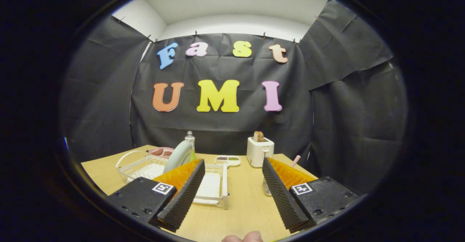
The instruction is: Take the plate from the dish rack, then take the spoon from the basket and place it into the plate.
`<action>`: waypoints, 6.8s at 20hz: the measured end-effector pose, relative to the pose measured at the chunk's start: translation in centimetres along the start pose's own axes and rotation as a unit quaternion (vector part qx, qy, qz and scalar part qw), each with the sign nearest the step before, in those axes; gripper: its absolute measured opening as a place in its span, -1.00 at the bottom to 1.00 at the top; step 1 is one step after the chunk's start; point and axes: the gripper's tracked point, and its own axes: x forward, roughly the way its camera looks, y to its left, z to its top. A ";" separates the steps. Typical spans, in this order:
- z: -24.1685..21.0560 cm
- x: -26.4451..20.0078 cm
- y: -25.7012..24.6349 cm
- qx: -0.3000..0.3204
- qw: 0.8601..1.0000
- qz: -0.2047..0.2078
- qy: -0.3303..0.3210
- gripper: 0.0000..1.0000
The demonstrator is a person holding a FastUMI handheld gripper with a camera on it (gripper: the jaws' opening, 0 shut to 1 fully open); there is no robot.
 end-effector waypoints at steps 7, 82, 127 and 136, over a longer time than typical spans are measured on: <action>1.3 0.2 -0.6 -0.009 1.000 -0.005 0.005 1.00; 0.8 16.5 15.3 0.030 0.873 0.004 0.488 -0.35; -14.2 1.4 5.7 0.266 0.876 0.107 0.387 0.71; -8.3 1.6 -5.5 0.080 0.986 0.007 0.147 0.89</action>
